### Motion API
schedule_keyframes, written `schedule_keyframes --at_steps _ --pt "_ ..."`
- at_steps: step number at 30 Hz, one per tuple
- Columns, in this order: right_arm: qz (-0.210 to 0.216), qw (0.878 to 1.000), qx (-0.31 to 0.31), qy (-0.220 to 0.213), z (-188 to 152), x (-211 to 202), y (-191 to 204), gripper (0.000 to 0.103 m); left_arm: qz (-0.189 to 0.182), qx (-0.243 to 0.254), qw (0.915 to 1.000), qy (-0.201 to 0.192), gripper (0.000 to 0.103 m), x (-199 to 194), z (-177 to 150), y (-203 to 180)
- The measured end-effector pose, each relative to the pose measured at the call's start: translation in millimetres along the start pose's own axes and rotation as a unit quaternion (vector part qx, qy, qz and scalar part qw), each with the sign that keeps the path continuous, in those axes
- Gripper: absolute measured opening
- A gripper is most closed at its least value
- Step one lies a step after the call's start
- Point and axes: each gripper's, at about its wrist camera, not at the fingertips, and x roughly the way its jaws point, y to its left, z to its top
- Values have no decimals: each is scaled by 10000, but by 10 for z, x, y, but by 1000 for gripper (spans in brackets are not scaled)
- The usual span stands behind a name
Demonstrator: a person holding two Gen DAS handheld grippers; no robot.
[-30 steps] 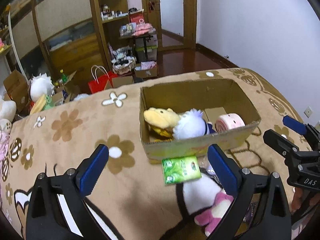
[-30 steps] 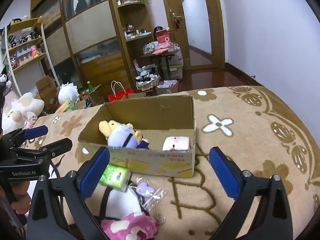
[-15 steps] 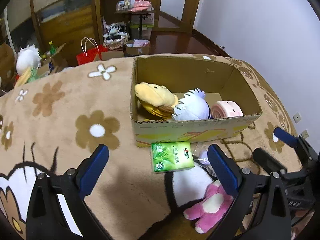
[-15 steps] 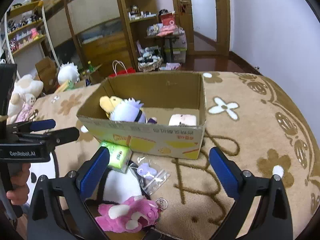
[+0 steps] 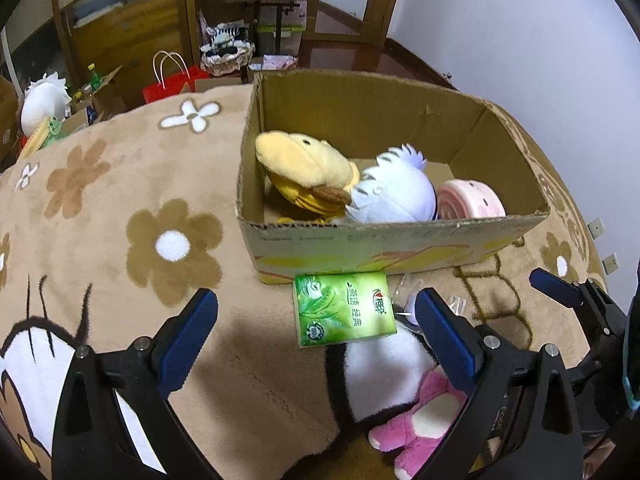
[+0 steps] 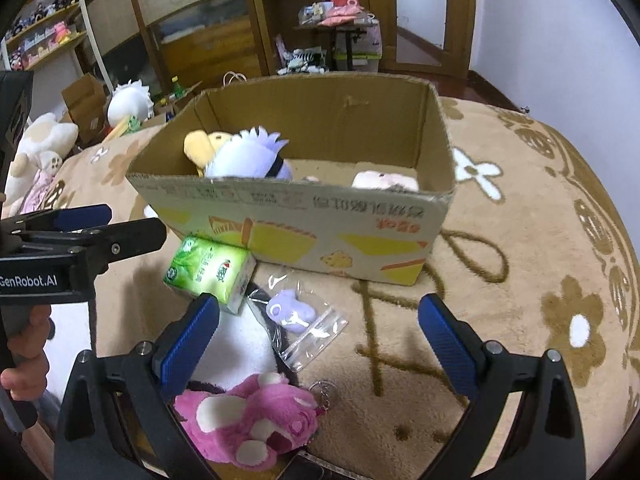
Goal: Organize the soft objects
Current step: 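Withdraw both open grippers and move them toward green tissue pack and clear bag, then grasp green tissue pack with left gripper while right gripper grasps clear bag with lavender toy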
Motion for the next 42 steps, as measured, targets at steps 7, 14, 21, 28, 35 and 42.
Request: schedule_keyframes --at_steps 7,14,21,28,35,42 --pt "29 9997 -50 227 -34 177 24 103 -28 129 9998 155 98 167 25 -49" --pt "39 9993 -19 369 -51 300 -6 103 -92 135 9994 302 98 280 35 -47" --pt "76 9989 -35 464 -20 411 -6 103 -113 227 9991 354 98 328 48 -78" --pt "104 9984 -68 546 -29 497 20 103 -84 342 9981 502 98 423 19 -118" --pt "218 9968 1 765 -28 645 38 103 -92 394 9975 587 98 480 20 -147" --pt "251 9954 4 924 -49 776 65 103 -30 437 9962 750 98 585 -4 -177"
